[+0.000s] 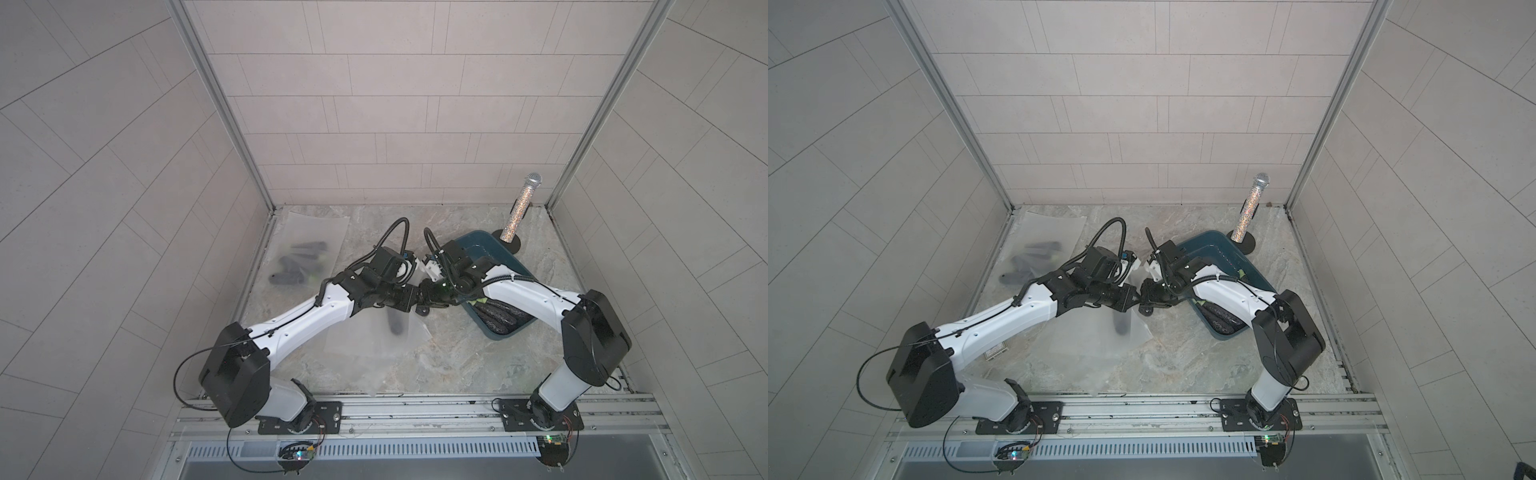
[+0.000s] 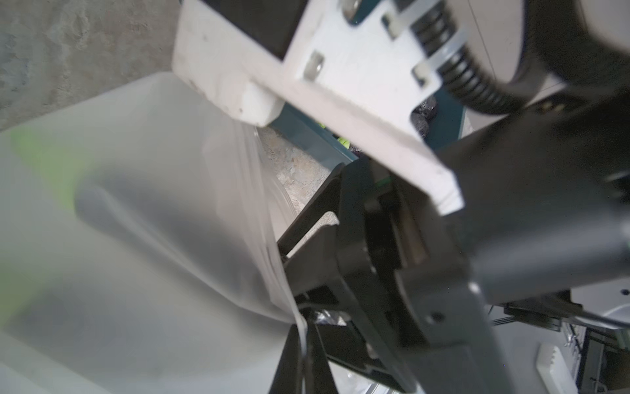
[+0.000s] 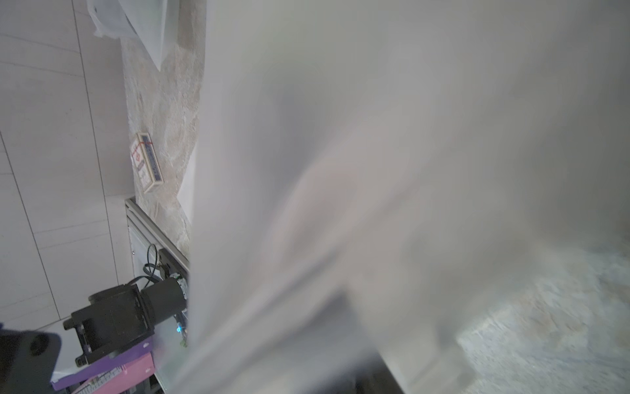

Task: Place the eggplant in a zip-top bag and seal the zipper
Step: Place the eggplant in the zipper food storage bag.

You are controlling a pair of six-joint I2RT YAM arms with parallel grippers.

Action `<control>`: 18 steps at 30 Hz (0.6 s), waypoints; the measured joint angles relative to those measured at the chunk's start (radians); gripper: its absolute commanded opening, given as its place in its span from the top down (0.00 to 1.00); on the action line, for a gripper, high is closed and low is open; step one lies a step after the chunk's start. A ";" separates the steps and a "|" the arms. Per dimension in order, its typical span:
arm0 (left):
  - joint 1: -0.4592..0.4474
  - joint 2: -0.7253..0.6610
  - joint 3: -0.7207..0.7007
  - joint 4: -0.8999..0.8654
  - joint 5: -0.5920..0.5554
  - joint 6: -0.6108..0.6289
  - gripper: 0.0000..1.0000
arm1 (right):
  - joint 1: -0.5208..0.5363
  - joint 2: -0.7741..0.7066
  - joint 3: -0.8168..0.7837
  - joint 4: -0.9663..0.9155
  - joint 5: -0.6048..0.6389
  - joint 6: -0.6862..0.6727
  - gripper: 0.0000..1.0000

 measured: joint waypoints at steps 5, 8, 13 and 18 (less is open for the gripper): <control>0.051 -0.027 -0.034 0.056 0.042 -0.052 1.00 | 0.000 -0.054 -0.039 0.054 0.016 0.031 0.59; 0.084 -0.039 -0.054 0.069 0.058 -0.068 1.00 | -0.002 -0.105 -0.053 0.068 0.030 0.032 0.56; 0.105 -0.052 -0.069 0.080 0.071 -0.082 1.00 | -0.003 -0.148 -0.081 0.105 0.049 0.031 0.55; 0.105 -0.055 -0.069 0.091 0.090 -0.086 1.00 | -0.001 -0.135 -0.095 0.136 0.056 0.032 0.56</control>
